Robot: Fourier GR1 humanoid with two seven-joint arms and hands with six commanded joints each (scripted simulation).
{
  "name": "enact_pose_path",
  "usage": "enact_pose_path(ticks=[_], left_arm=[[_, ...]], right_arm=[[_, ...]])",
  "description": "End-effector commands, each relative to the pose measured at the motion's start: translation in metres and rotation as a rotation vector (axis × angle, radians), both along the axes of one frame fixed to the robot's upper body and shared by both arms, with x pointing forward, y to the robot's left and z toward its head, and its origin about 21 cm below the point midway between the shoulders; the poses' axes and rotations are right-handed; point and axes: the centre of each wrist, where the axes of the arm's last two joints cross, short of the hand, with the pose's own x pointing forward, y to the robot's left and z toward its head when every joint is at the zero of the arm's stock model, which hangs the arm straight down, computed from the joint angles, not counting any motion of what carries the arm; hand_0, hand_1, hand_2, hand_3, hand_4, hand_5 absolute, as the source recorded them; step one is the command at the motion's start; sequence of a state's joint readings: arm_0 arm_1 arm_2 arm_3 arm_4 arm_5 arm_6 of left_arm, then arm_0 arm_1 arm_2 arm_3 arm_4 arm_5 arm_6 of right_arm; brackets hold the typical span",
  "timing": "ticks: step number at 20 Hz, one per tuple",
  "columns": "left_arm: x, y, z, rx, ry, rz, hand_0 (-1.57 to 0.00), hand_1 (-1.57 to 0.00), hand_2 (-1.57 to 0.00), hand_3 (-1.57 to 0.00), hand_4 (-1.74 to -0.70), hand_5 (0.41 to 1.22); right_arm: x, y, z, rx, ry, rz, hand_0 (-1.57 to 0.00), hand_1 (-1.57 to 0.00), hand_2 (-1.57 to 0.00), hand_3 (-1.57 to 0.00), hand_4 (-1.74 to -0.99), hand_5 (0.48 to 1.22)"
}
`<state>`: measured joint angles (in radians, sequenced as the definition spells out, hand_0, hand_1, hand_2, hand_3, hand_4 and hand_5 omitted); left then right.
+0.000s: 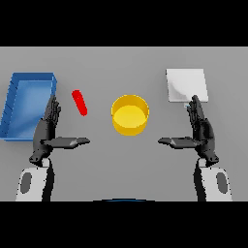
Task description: Pick up the red beaker and tilt it to pour out 1 green nut into yellow bowl. Pick up the yellow bowl and place it on the metallic measuring scale.
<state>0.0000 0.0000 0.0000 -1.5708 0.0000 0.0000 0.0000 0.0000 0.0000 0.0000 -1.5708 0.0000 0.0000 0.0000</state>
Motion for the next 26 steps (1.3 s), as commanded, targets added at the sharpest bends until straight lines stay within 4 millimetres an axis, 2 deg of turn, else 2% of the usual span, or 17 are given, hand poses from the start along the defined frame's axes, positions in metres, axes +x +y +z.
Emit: enact_pose_path(ticks=[1,6,8,10,13,16,20,26], left_arm=[[-0.001,0.0,0.0,0.0,-0.001,0.001,0.0,0.0,0.0,0.0,-1.2,0.677],[-0.01,0.004,-0.001,-0.001,-0.008,0.002,0.0,0.0,0.0,0.0,-1.2,0.677],[-0.024,0.002,0.004,0.097,-0.049,-0.062,0.0,0.0,0.0,0.0,-1.2,0.677],[-0.028,0.001,0.011,0.133,-0.05,-0.075,0.0,0.0,0.0,0.0,-1.2,0.674],[-0.03,0.003,0.018,0.15,-0.032,-0.084,0.0,0.0,0.0,0.0,-1.19,0.663],[-0.033,0.004,0.016,0.174,-0.013,-0.085,0.0,0.0,0.0,0.0,-1.17,0.653],[-0.023,-0.007,0.008,0.157,0.027,-0.098,0.0,0.0,0.0,0.0,-1.19,0.658],[0.022,-0.008,-0.004,0.2,0.037,-0.073,0.0,0.0,0.0,0.0,-1.21,0.659]], right_arm=[[0.0,0.001,0.0,0.001,0.0,0.0,0.0,0.0,0.0,0.0,-1.177,0.572],[0.004,0.007,-0.001,0.0,0.006,0.003,0.0,0.0,0.0,0.0,-1.177,0.572],[-0.002,0.002,0.007,-0.181,-0.053,0.024,0.0,0.0,0.0,0.0,-1.178,0.573],[-0.007,0.002,0.01,-0.232,-0.071,0.041,0.0,0.0,0.0,0.0,-1.19,0.579],[-0.009,0.004,0.01,-0.25,-0.073,0.047,0.0,0.0,0.0,0.0,-1.196,0.584],[-0.014,0.0,0.013,-0.198,-0.087,0.076,0.0,0.0,0.0,0.0,-1.244,0.597],[-0.008,-0.002,0.014,-0.177,-0.089,0.092,0.0,0.0,0.0,0.0,-1.291,0.621],[-0.007,-0.006,0.013,-0.18,-0.098,0.102,0.0,0.0,0.0,0.0,-1.292,0.617]])
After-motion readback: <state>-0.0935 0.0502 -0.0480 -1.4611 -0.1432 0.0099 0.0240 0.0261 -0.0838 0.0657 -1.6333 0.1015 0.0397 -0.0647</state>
